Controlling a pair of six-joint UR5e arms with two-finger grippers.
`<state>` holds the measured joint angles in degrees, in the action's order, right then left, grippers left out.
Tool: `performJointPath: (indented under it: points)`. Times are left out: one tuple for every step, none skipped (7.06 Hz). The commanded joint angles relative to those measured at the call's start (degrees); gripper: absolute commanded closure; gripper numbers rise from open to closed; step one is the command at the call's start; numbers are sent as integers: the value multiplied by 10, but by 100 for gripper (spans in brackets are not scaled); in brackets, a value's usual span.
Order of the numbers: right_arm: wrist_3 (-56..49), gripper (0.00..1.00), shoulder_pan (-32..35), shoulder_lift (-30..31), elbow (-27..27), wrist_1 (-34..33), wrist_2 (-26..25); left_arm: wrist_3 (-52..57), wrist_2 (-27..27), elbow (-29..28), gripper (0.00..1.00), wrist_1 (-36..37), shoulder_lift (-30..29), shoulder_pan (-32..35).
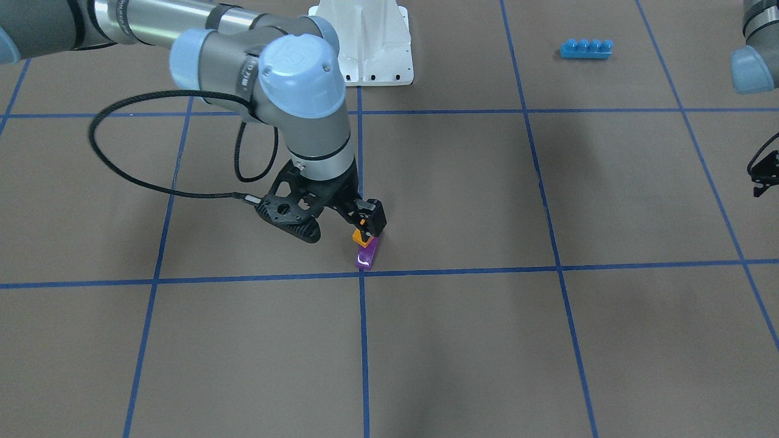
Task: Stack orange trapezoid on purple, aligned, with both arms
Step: 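Open the right gripper and withdraw it away from the stack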
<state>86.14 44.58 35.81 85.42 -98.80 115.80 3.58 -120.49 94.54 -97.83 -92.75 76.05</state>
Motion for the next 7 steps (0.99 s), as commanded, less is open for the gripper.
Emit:
performJointPath:
  points:
    - [-222, 0, 98, 98, 95, -78, 39, 0, -2, -1, 0, 3, 5, 1]
    - [-337, 0, 161, 164, 112, -78, 83, 0, -13, 0, 0, 3, 5, 2]
    - [-467, 0, 222, 239, 127, -77, 111, 0, -53, 0, 0, 4, 6, 8]
    - [-602, 0, 286, 309, 129, -71, 141, 0, -76, 1, 0, 4, 7, 14]
    - [-712, 0, 338, 378, 128, -52, 158, 0, -77, 2, 0, 4, 8, 15]
    - [-792, 0, 380, 445, 128, -28, 160, 0, -77, 1, 0, 4, 12, 15]
    - [-862, 0, 413, 510, 128, 8, 165, 0, -77, 1, 0, 4, 12, 15]
